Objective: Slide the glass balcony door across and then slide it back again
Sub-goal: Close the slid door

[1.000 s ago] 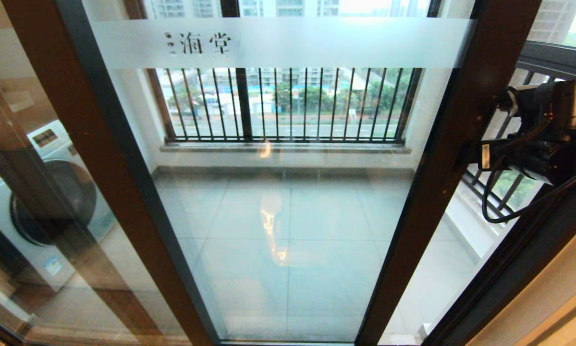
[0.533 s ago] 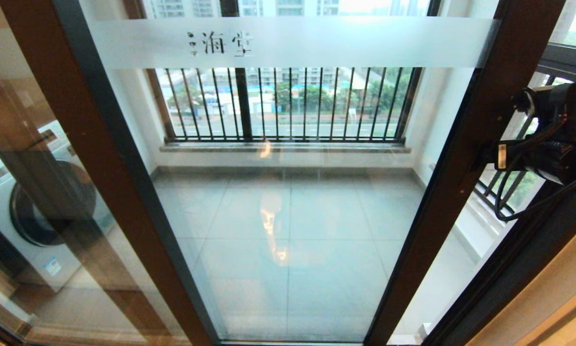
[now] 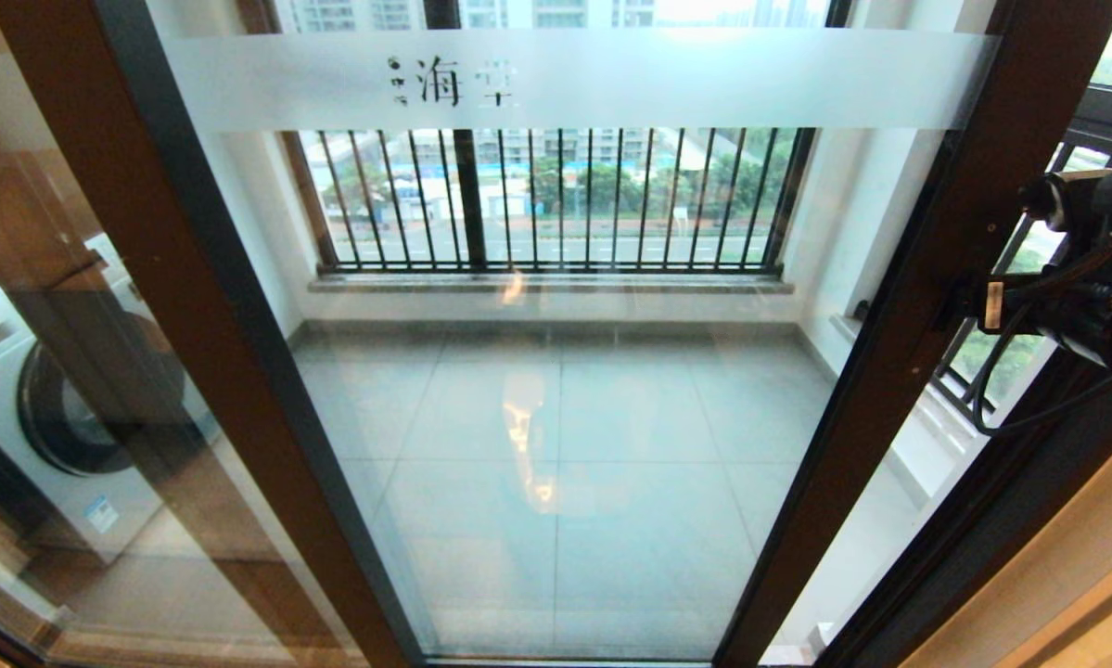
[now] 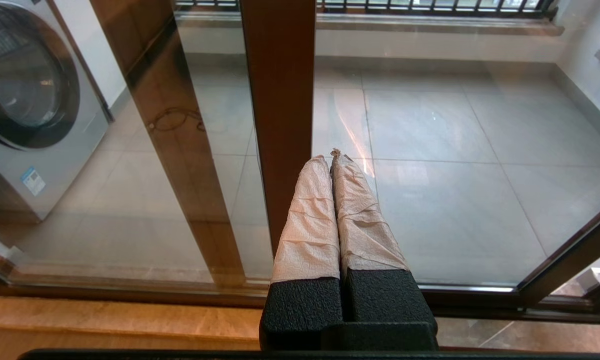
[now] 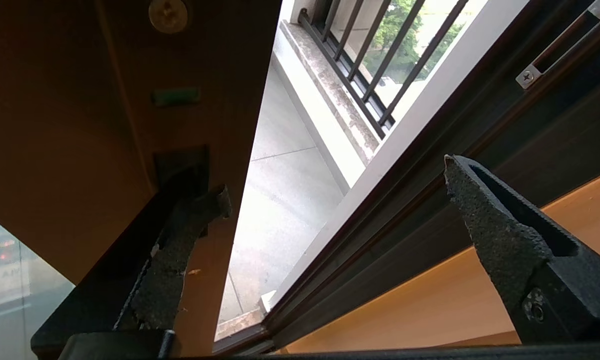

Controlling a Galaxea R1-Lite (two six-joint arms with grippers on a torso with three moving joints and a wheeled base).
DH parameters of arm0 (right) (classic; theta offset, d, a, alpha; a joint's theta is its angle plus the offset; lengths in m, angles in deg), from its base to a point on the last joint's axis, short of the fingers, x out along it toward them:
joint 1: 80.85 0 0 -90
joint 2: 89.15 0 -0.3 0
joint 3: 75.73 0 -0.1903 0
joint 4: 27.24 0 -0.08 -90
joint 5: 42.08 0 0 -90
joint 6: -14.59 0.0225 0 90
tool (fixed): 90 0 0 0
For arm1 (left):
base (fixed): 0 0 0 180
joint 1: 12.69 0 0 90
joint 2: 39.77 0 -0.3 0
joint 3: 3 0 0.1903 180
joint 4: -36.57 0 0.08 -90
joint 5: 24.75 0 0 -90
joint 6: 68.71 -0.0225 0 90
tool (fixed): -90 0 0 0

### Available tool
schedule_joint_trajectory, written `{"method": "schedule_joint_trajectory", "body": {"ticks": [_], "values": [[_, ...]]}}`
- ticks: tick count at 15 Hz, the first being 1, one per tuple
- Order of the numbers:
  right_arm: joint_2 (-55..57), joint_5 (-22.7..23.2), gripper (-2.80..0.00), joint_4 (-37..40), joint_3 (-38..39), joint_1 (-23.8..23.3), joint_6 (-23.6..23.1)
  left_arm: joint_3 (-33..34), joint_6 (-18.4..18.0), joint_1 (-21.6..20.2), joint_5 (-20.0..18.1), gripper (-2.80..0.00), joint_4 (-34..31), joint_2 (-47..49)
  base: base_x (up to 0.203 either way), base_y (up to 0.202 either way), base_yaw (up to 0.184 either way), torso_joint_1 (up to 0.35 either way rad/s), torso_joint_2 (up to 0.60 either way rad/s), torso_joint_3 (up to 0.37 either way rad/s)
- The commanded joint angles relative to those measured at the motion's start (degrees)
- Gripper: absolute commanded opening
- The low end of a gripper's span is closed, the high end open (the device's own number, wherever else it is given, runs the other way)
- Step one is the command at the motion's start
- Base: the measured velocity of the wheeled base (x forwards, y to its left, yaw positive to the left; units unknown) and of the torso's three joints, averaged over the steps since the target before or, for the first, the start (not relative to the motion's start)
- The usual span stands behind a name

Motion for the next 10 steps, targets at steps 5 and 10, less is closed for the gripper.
{"method": "schedule_joint_trajectory", "body": {"ticks": [5, 10], "values": [[-1.6, 2.3, 0.00, -0.1, 2.2, -1.0, -0.1, 0.0, 0.0, 0.0, 0.0, -2.80, 0.0, 0.0, 0.000, 0.000, 0.000, 0.000, 0.00, 0.000], [-0.3, 2.7, 0.00, -1.1, 2.2, -2.9, -0.3, 0.0, 0.0, 0.0, 0.0, -2.80, 0.0, 0.0, 0.000, 0.000, 0.000, 0.000, 0.00, 0.000]]}}
